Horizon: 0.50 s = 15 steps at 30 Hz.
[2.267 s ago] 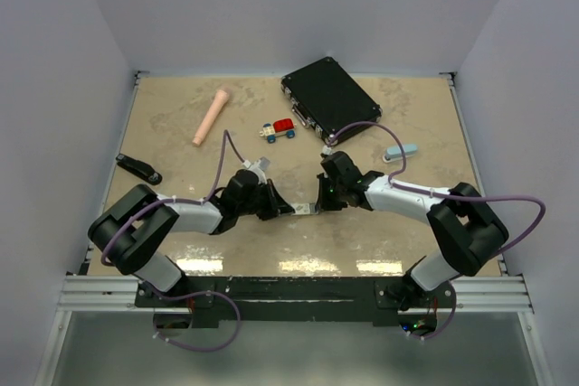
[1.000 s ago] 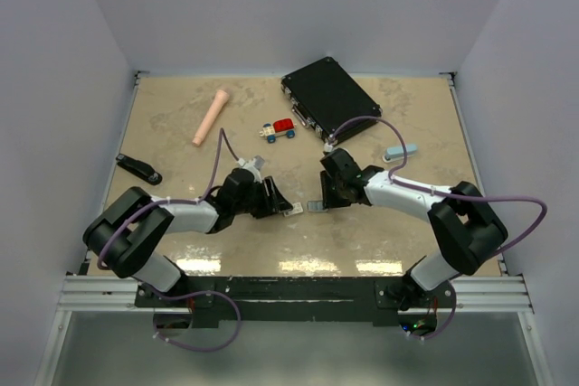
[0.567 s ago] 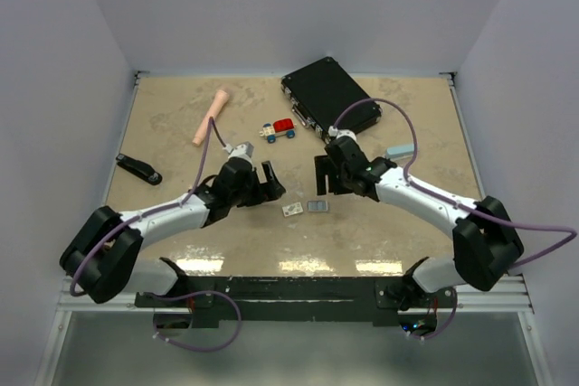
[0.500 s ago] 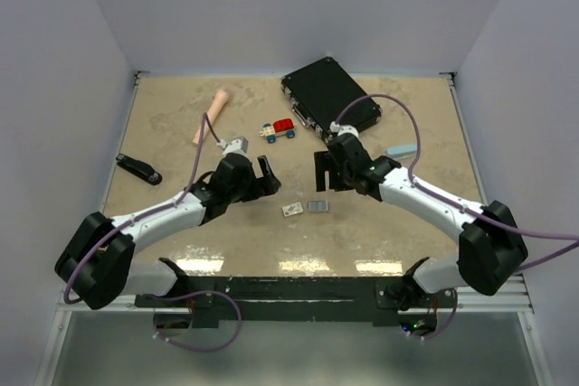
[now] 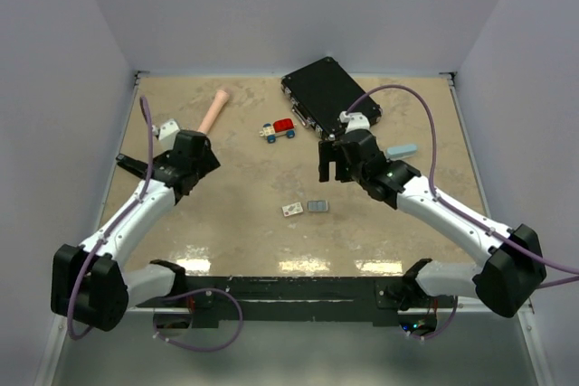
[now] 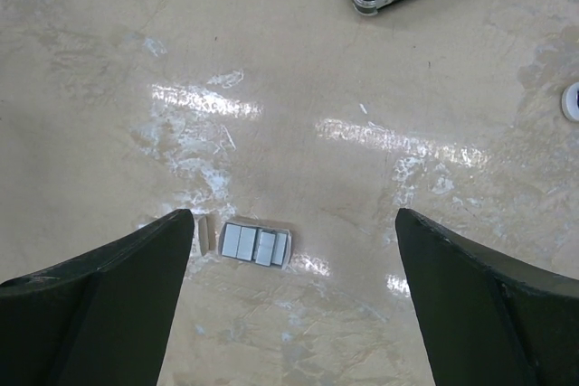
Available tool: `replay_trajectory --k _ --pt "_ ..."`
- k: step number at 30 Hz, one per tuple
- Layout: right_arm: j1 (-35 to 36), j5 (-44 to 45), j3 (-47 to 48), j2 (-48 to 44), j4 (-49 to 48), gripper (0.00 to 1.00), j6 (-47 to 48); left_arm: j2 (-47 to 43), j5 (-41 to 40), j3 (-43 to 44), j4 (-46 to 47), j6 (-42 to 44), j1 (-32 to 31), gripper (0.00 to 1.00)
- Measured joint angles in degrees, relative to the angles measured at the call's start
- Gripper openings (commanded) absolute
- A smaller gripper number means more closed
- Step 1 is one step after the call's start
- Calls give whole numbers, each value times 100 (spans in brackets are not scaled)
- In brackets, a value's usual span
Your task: Load the staples into the stapler
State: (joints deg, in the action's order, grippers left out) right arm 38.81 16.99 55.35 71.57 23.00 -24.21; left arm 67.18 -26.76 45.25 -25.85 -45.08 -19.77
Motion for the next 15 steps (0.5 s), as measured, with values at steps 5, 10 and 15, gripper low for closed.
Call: replay_trajectory --k 5,10,15 --pt "0 -46 -125 -15 -205 98 144 -9 -297 280 -457 273 1176 100" --pt "0 -166 -247 13 -387 98 247 184 -229 455 -490 546 2588 100" --pt "0 -175 -299 15 -507 98 319 1150 -33 907 -289 686 3285 96"
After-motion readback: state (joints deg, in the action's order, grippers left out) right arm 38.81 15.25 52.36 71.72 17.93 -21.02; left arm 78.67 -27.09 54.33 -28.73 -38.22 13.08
